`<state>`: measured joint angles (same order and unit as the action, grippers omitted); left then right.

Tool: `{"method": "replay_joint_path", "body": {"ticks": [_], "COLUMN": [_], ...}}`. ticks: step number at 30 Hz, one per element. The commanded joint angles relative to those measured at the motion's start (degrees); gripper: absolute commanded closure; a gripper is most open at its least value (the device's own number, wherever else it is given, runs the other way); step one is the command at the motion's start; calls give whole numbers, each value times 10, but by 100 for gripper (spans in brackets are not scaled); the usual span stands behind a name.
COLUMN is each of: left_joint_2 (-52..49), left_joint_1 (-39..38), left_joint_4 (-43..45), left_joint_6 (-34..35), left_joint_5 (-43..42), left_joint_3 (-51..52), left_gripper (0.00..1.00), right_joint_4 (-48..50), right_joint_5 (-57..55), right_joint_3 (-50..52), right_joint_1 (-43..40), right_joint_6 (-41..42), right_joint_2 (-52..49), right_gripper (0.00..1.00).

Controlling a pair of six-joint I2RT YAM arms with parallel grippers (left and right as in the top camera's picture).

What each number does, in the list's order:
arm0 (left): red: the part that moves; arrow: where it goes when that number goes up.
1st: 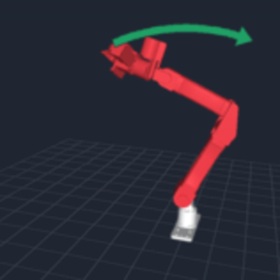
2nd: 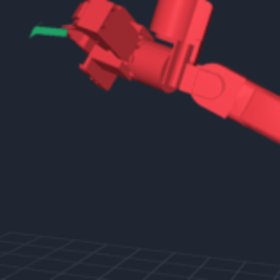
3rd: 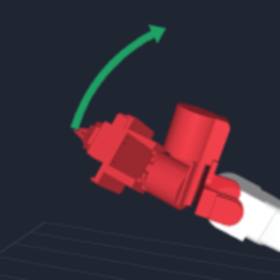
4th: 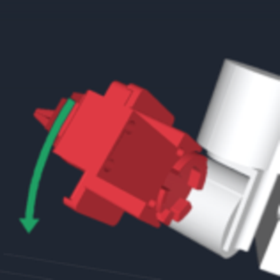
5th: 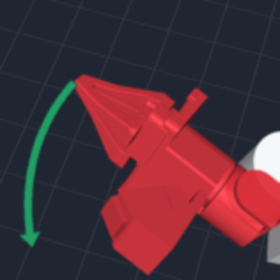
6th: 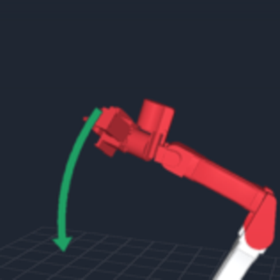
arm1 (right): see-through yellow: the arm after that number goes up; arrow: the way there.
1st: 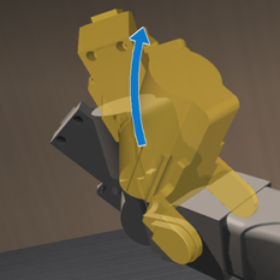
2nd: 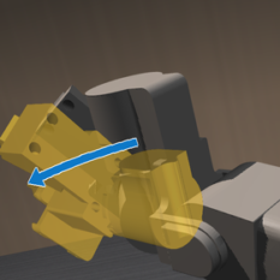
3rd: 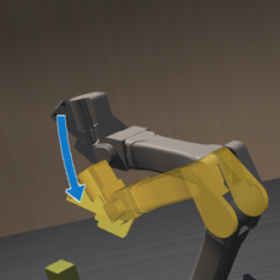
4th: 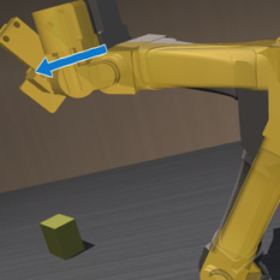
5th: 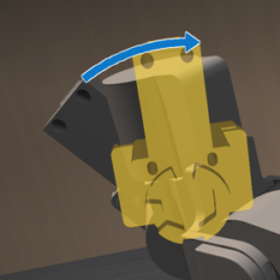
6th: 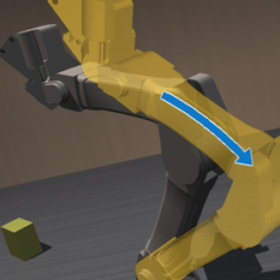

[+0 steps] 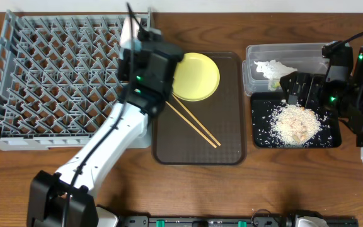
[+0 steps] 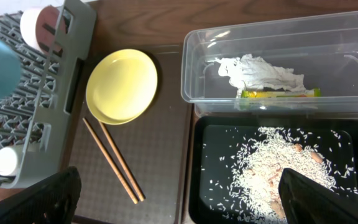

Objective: Sort waste into correct bins and load items into the dishwasher
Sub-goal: 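Carry blue bowl to dish rack and set it in slots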

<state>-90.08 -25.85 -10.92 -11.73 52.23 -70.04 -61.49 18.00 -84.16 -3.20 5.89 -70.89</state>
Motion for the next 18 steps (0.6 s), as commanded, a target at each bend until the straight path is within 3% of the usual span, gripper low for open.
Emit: {"method": "replay_joint_path", "body": {"ticks": [1,11,18], "left_joint_2": [0,-58,-122], "left_joint_1": [37,83,84], "left_joint_4": [27,94,150], "left_joint_6": [-34,-147,-161], "left_joint_5": [29,29,116], "left_joint_3": [-9,-9,-9], "left_gripper": [93,92,93], "right_joint_4": [2,2,2], "right_joint_5": [-2,-2,-2], "right_joint_3": [-1,-1,-1], "right_joint_1": [-2,-2,-2], "right_joint_6": [5,5,5], "right_joint_2": [-3,-3,-3], "right_gripper": [1,1,1]}}
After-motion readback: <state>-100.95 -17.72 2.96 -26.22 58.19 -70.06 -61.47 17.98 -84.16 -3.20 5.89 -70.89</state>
